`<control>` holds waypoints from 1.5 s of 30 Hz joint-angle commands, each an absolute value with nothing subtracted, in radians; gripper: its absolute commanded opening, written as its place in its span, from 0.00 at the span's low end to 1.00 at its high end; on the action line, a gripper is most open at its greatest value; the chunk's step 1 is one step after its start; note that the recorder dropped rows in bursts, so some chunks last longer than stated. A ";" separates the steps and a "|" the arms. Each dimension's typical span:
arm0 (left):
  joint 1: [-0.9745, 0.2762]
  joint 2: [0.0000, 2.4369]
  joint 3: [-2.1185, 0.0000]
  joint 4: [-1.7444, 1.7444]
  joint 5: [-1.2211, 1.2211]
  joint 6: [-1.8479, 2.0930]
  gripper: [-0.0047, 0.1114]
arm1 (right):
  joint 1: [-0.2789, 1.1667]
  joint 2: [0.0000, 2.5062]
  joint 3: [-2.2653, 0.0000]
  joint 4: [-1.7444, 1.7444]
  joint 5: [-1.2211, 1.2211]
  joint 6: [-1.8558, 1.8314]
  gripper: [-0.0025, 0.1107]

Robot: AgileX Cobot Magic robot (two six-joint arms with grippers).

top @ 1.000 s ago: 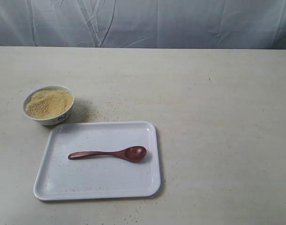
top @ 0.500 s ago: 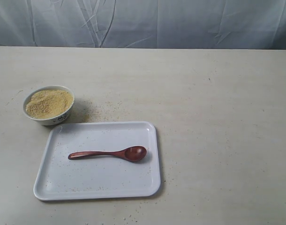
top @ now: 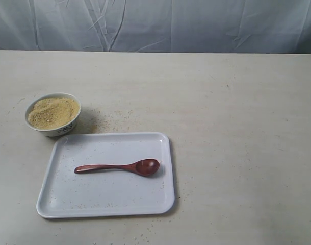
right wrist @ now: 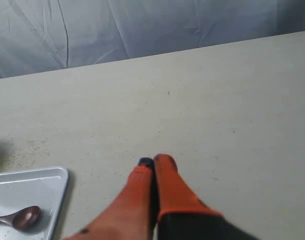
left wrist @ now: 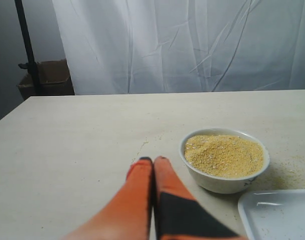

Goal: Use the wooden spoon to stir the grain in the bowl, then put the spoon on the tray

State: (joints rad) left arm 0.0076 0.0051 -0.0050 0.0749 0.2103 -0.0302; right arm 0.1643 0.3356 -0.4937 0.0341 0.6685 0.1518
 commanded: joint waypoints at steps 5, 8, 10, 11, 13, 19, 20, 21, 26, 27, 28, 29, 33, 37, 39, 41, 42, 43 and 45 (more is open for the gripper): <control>0.008 0.000 0.000 0.071 0.206 -0.033 0.04 | 0.156 0.225 -0.362 0.057 0.585 0.159 0.02; 0.008 0.000 0.000 0.071 0.206 -0.033 0.04 | 0.137 0.138 -0.263 0.057 0.520 0.159 0.02; 0.008 0.000 0.000 0.071 0.206 -0.033 0.04 | 0.124 0.090 -0.196 0.057 0.532 0.162 0.02; 0.008 0.000 0.000 0.071 0.206 -0.033 0.04 | 0.121 0.066 -0.164 0.057 0.526 0.174 0.02; 0.008 0.000 0.000 0.071 0.206 -0.033 0.04 | 0.110 0.023 -0.113 0.057 0.526 0.188 0.02; 0.008 0.000 0.000 0.071 0.206 -0.033 0.04 | 0.105 0.000 -0.001 0.057 0.426 0.220 0.02; 0.008 0.000 0.000 0.071 0.205 -0.033 0.04 | 0.105 0.000 0.000 0.055 0.402 0.220 0.02; 0.008 0.000 0.000 0.071 0.206 -0.033 0.04 | 0.105 0.000 0.000 0.055 0.393 0.220 0.02; 0.008 0.000 0.000 0.071 0.206 -0.033 0.04 | 0.105 0.000 0.000 0.009 0.393 0.220 0.02; 0.008 0.000 0.000 0.071 0.206 -0.033 0.04 | 0.105 0.000 0.000 -0.026 0.395 0.220 0.02; 0.008 0.000 0.000 0.071 0.206 -0.033 0.04 | 0.105 0.000 0.000 -0.054 0.395 0.220 0.02; 0.008 0.000 0.000 0.071 0.206 -0.033 0.04 | 0.105 0.000 0.000 -0.082 0.397 0.220 0.02; 0.008 0.000 0.000 0.071 0.206 -0.033 0.04 | 0.105 0.000 0.000 -0.094 0.376 0.220 0.02; 0.008 0.000 0.000 0.071 0.206 -0.033 0.04 | 0.105 0.000 0.000 -0.096 0.369 0.220 0.02; 0.008 0.000 0.000 0.071 0.206 -0.033 0.04 | 0.105 0.000 0.000 -0.096 0.369 0.220 0.02; 0.008 0.000 0.000 0.071 0.206 -0.033 0.04 | 0.105 0.000 0.000 -0.096 0.369 0.220 0.02; 0.008 0.000 0.000 0.071 0.206 -0.033 0.04 | 0.105 0.000 0.000 -0.096 0.369 0.220 0.02; 0.008 0.000 0.000 0.071 0.206 -0.033 0.04 | 0.105 0.000 0.000 -0.096 0.369 0.220 0.02; 0.008 0.000 0.000 0.071 0.206 -0.033 0.04 | 0.105 0.000 0.000 -0.096 0.361 0.218 0.02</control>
State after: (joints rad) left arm 0.0076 0.0051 -0.0050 0.0749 0.2103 -0.0302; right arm 0.1096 0.0076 -0.0046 -0.0898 0.3811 0.2231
